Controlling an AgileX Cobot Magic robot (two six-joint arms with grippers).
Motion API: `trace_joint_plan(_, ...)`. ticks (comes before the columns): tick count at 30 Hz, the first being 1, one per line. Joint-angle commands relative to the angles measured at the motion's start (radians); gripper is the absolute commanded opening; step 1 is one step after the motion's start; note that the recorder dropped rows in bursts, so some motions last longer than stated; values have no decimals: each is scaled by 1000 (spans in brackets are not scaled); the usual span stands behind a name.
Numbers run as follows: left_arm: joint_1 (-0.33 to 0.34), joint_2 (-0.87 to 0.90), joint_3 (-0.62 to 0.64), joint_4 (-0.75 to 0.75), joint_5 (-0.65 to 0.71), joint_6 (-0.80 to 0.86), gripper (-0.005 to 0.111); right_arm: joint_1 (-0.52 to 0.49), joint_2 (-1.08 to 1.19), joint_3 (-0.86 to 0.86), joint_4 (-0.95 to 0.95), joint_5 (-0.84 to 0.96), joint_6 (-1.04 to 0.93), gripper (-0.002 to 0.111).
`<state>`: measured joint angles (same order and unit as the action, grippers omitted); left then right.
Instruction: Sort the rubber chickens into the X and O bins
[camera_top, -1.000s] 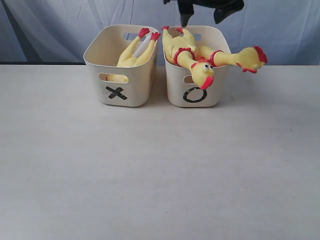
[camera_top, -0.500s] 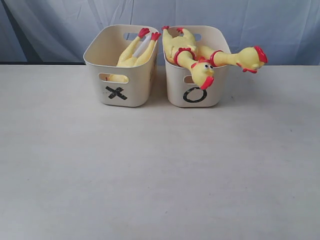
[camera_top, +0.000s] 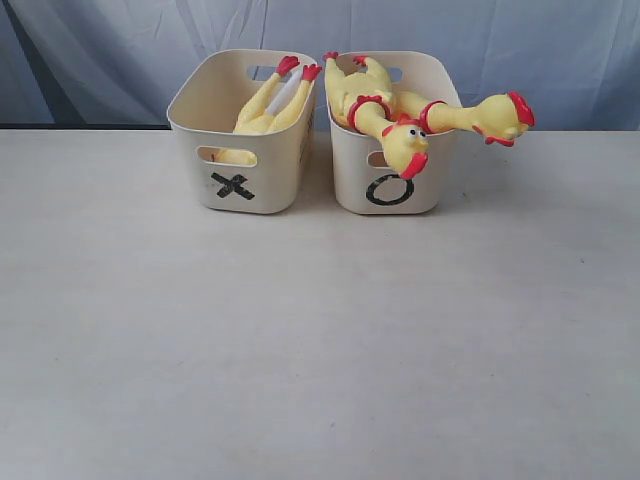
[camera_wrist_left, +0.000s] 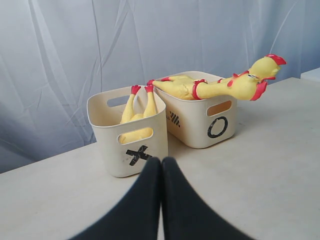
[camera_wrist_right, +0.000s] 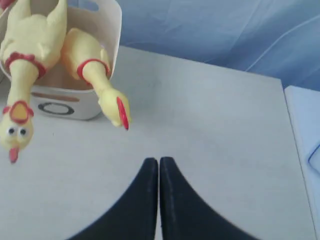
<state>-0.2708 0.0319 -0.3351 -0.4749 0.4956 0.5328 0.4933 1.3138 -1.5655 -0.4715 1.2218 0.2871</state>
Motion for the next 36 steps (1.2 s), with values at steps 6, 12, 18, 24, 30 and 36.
trace_joint_plan(6,-1,-8,6,-3,-3,2,0,-5,-370,428,200,-362,31,2)
trace_joint_plan(12,-1,-8,6,-3,-3,2,0,-5,-580,685,214,-560,24,2)
trace_joint_plan(18,-1,-8,6,-3,-3,2,0,-5,-768,941,211,-810,-36,-1)
trace_joint_plan(24,-1,-8,6,-3,-3,2,0,-5,-929,1136,211,-1117,-110,-1)
trace_joint_plan(30,-1,-8,6,-3,-3,2,0,-3,-1033,1247,182,-1310,-118,-1)
trace_joint_plan(36,-1,-8,6,-3,-3,2,0,-3,-1103,1269,213,-1332,-92,-1)
